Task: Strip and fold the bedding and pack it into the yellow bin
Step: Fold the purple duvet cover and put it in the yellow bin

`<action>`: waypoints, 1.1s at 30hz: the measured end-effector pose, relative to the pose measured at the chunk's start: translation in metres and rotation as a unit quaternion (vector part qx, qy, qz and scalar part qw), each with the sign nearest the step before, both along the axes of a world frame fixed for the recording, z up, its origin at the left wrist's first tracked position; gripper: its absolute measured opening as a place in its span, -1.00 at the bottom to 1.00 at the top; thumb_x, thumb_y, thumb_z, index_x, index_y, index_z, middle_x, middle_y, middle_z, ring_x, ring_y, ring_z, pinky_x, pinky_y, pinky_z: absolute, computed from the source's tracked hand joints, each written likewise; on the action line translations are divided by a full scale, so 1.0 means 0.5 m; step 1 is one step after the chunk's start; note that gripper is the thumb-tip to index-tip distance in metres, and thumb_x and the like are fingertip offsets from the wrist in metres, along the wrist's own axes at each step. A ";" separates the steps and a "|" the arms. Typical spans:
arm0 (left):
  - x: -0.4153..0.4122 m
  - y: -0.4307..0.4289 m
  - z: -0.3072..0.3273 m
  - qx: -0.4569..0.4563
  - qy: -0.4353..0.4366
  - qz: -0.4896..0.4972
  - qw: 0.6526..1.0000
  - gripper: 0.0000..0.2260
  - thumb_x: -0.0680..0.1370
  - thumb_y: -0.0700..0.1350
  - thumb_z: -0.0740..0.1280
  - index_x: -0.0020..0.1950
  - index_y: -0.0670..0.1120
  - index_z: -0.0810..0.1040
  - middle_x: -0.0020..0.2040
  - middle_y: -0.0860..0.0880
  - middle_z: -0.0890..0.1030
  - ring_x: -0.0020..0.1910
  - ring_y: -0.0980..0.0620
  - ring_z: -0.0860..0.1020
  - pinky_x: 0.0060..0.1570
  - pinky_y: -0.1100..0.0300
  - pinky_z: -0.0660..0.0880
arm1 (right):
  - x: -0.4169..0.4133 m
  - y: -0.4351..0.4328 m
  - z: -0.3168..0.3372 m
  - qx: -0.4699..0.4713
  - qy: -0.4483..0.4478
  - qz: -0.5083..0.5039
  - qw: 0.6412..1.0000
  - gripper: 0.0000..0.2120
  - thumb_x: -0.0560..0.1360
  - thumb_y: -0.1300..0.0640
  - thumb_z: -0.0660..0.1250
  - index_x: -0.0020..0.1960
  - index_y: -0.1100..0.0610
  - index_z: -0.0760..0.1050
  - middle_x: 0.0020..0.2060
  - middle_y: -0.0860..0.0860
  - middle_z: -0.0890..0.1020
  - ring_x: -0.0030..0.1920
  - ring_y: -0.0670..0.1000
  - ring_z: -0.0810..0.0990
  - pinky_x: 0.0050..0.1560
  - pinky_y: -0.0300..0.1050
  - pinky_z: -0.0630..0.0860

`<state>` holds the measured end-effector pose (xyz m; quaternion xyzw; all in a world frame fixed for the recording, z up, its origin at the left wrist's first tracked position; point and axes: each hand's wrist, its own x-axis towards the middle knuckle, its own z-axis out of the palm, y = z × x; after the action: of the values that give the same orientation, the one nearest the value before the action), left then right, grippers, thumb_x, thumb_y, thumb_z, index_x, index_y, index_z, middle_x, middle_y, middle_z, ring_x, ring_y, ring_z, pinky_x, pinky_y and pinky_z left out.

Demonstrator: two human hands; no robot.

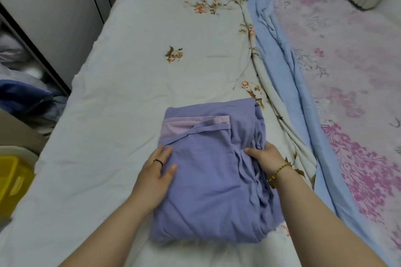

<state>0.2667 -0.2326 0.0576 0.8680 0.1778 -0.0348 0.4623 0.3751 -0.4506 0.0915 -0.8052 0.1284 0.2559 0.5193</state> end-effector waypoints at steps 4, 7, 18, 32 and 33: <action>0.041 -0.045 -0.049 0.143 0.109 -0.091 0.979 0.08 0.08 0.58 -0.13 0.51 0.08 -0.16 0.53 0.05 -0.22 0.52 0.02 -0.14 0.45 0.18 -0.04 | 0.033 -0.067 -0.061 -0.003 0.044 -0.035 0.998 -0.69 0.50 0.35 0.25 0.23 0.25 0.40 0.18 0.24 0.53 0.07 0.19 0.52 0.22 0.12 0.44; 0.059 -0.094 -0.080 0.204 0.116 -0.093 0.968 0.17 -0.07 0.57 -0.28 0.50 0.11 -0.20 0.51 0.01 -0.31 0.50 -0.07 -0.27 0.47 0.09 -0.09 | 0.032 -0.088 -0.106 -0.012 0.039 -0.095 0.995 -0.44 0.54 0.18 0.25 0.47 0.19 0.13 0.37 0.17 0.37 0.29 0.15 0.41 0.33 -0.02 0.33; 0.082 -0.126 -0.130 0.228 0.093 -0.050 0.968 0.09 0.16 0.54 -0.50 0.50 0.00 0.08 0.54 -0.12 0.02 0.51 -0.20 -0.03 0.40 -0.11 0.12 | 0.049 -0.044 -0.169 -0.143 -0.147 -0.128 0.970 -0.47 0.50 0.05 0.29 0.42 0.03 0.22 0.33 0.02 0.43 0.25 0.11 0.46 0.02 -0.17 0.36; 0.107 -0.135 -0.180 0.270 0.187 -0.060 0.943 0.17 -0.09 0.44 -0.72 0.50 0.15 -0.23 0.52 0.00 -0.31 0.49 -0.11 -0.30 0.42 -0.12 -0.16 | 0.067 -0.031 -0.256 -0.288 -0.133 -0.016 0.948 -0.34 0.55 -0.04 0.18 0.52 0.08 -0.06 0.40 0.14 0.27 0.28 0.17 0.40 0.04 -0.08 0.35; 0.107 -0.133 -0.179 0.274 0.190 -0.065 0.940 0.17 -0.11 0.43 -0.73 0.49 0.15 -0.25 0.51 0.01 -0.33 0.49 -0.10 -0.31 0.42 -0.11 -0.16 | 0.064 -0.030 -0.249 -0.313 -0.157 -0.005 0.937 -0.33 0.55 -0.02 0.19 0.52 0.11 -0.07 0.42 0.15 0.23 0.33 0.17 0.33 0.17 -0.04 0.32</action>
<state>0.3202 -0.2990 -0.0317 0.9480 0.2087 -0.1790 0.1606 0.4070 -0.4656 -0.0330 -0.9563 0.1229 0.0704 0.2558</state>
